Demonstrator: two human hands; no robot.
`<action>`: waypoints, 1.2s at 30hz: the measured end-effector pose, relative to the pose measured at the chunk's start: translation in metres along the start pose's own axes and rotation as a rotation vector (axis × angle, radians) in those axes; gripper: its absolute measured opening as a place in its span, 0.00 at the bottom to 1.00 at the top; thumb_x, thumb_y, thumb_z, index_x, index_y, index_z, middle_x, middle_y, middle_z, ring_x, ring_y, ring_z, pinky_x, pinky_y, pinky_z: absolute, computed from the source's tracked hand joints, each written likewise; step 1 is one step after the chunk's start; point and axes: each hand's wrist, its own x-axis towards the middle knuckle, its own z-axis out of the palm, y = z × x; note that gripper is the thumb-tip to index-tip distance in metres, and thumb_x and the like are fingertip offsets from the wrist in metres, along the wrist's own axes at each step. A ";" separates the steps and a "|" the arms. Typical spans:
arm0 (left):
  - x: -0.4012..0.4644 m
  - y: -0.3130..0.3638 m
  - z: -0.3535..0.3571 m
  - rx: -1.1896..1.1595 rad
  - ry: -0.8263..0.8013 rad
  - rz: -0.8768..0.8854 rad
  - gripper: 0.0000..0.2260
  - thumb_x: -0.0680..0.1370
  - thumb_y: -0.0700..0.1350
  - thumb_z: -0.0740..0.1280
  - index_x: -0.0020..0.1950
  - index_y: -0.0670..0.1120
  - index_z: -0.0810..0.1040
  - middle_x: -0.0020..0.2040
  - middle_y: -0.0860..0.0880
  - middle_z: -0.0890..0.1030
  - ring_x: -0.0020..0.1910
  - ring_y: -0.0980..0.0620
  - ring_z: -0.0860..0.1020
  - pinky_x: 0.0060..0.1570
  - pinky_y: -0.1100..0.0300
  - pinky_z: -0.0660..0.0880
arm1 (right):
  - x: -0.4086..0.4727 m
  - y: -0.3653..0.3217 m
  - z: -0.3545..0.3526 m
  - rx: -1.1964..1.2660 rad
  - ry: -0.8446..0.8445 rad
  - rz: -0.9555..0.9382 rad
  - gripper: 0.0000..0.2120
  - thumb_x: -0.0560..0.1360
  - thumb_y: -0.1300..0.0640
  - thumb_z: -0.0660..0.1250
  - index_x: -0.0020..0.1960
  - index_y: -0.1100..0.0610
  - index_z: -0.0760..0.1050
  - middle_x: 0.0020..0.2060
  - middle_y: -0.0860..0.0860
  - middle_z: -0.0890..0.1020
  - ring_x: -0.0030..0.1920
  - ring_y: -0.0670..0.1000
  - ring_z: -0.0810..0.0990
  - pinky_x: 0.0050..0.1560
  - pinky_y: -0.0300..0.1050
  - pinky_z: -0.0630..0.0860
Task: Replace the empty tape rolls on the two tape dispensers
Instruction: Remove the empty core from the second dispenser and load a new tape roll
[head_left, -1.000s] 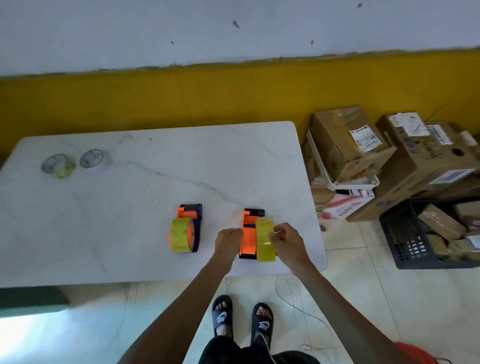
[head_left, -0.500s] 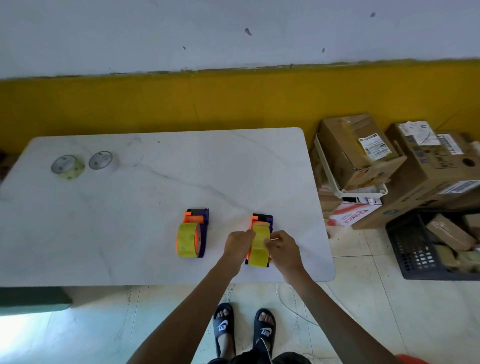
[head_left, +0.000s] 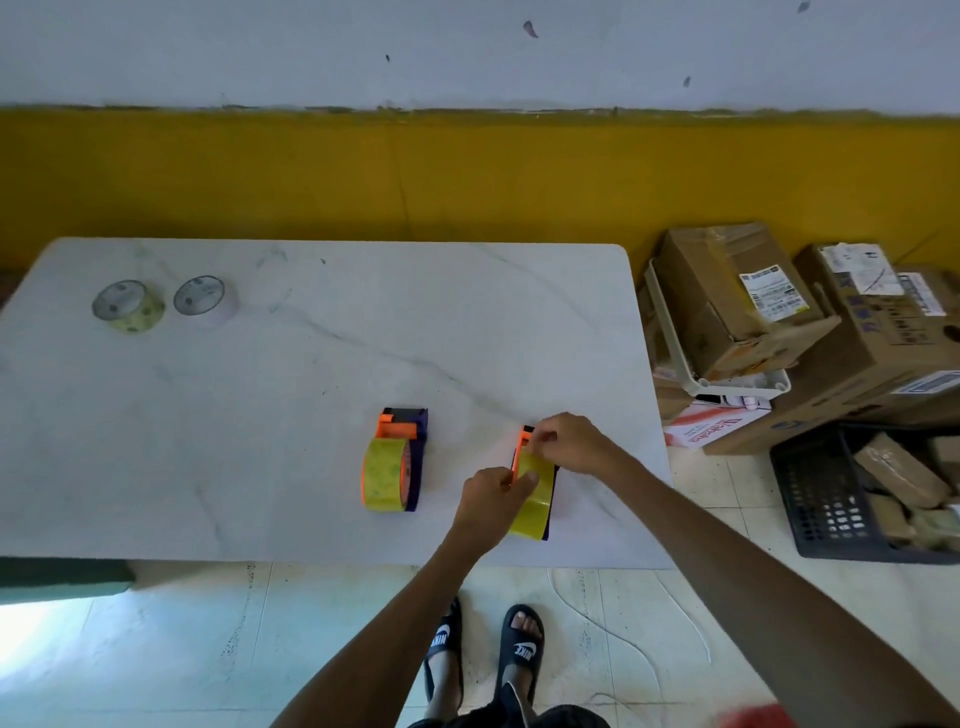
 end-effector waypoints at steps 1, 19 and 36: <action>0.000 0.000 0.000 0.013 0.001 0.008 0.22 0.78 0.55 0.62 0.30 0.45 0.62 0.30 0.44 0.65 0.31 0.49 0.65 0.34 0.56 0.61 | 0.006 -0.001 -0.004 -0.028 -0.082 -0.002 0.10 0.75 0.57 0.64 0.49 0.57 0.83 0.48 0.54 0.84 0.50 0.54 0.80 0.50 0.48 0.77; 0.005 -0.002 0.001 0.188 0.074 -0.030 0.23 0.77 0.65 0.56 0.40 0.47 0.72 0.36 0.49 0.75 0.37 0.48 0.73 0.42 0.53 0.75 | 0.019 0.019 0.013 -0.362 0.039 -0.048 0.22 0.77 0.56 0.62 0.26 0.53 0.61 0.27 0.48 0.66 0.35 0.53 0.71 0.31 0.42 0.61; 0.003 0.007 -0.009 0.537 0.059 0.032 0.29 0.65 0.70 0.66 0.49 0.47 0.73 0.42 0.49 0.80 0.37 0.49 0.77 0.36 0.59 0.70 | 0.035 0.015 0.028 -0.560 0.151 -0.014 0.05 0.77 0.62 0.61 0.49 0.62 0.74 0.55 0.58 0.74 0.54 0.59 0.75 0.42 0.46 0.69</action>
